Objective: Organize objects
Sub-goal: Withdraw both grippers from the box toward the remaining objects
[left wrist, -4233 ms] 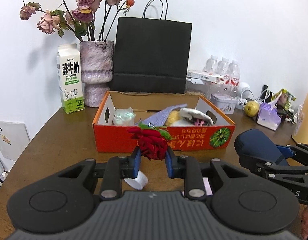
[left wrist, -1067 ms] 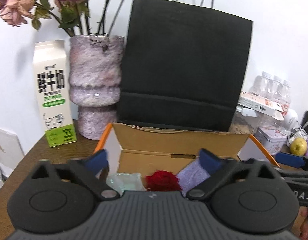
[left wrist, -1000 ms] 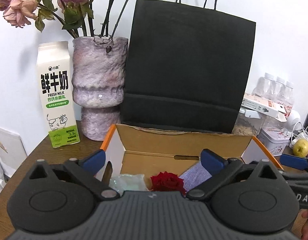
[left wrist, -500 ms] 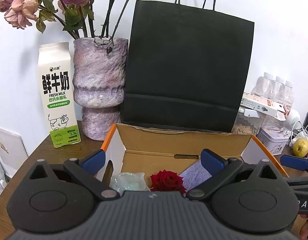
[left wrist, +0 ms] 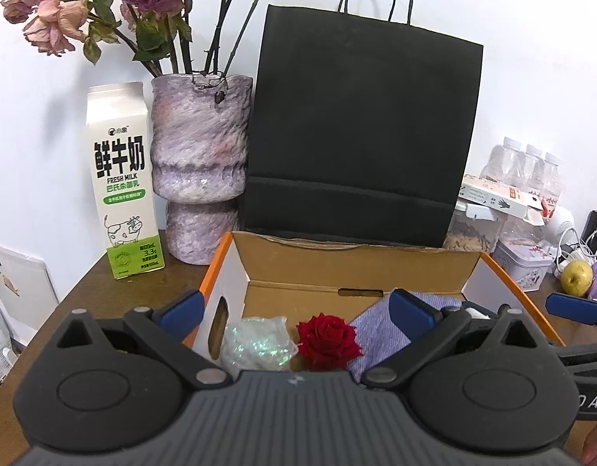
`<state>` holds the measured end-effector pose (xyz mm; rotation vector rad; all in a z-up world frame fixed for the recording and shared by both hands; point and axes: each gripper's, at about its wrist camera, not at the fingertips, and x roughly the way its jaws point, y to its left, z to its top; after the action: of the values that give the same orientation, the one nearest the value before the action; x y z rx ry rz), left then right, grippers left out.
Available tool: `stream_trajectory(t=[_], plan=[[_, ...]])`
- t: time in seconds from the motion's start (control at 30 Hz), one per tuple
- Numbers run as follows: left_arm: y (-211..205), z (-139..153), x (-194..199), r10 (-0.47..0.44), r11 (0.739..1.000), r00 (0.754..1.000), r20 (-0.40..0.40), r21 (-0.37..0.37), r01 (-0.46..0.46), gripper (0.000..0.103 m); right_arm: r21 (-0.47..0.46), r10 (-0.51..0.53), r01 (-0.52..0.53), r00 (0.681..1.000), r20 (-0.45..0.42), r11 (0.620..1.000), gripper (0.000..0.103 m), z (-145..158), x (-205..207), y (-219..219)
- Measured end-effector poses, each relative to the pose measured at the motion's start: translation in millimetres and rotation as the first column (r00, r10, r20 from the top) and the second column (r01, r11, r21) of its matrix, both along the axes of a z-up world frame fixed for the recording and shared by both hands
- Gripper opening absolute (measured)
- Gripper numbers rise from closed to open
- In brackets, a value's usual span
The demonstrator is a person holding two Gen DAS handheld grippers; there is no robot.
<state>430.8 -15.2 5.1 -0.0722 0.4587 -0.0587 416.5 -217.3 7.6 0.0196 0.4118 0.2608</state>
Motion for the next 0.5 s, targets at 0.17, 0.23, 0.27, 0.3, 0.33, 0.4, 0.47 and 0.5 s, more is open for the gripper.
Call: stream_trajectory(t=[0.17, 0.23, 0.27, 0.3, 0.33, 0.4, 0.47, 0.5], plan=[[6, -1, -14, 0.002, 1.0, 1.0, -0.006, 0.001, -0.002, 0.103, -0.01, 0.009, -0.009, 1.0, 0.004, 1.0, 0.103, 0, -13, 0], [9, -2, -21, 0.003, 1.0, 1.0, -0.01, 0.002, -0.003, 0.103, -0.014, 0.012, -0.012, 1.0, 0.004, 1.0, 0.103, -1, -18, 1], [10, -2, -25, 0.004, 1.0, 1.0, -0.011, 0.002, -0.004, 0.103, -0.017, 0.014, -0.014, 1.0, 0.004, 1.0, 0.103, -1, -21, 1], [11, -2, -27, 0.005, 1.0, 1.0, -0.011, 0.002, -0.005, 0.103, -0.018, 0.015, -0.015, 1.0, 0.004, 1.0, 0.103, -1, -25, 1], [13, -2, -31, 0.007, 1.0, 1.0, -0.011, 0.001, -0.007, 0.103, -0.019, 0.017, -0.017, 1.0, 0.005, 1.0, 0.103, -1, -28, 2], [15, -1, -37, 0.009, 1.0, 1.0, -0.012, 0.0, -0.009, 0.103, -0.02, 0.02, -0.02, 1.0, 0.006, 1.0, 0.103, -2, -36, 3], [17, -1, -44, 0.01, 1.0, 1.0, -0.014, -0.001, -0.01, 0.103, -0.022, 0.023, -0.023, 1.0, 0.008, 0.999, 0.103, -2, -43, 5], [18, -1, -48, 0.01, 1.0, 1.0, -0.015, -0.001, -0.01, 0.103, -0.023, 0.025, -0.025, 1.0, 0.008, 0.999, 0.103, -2, -47, 5]])
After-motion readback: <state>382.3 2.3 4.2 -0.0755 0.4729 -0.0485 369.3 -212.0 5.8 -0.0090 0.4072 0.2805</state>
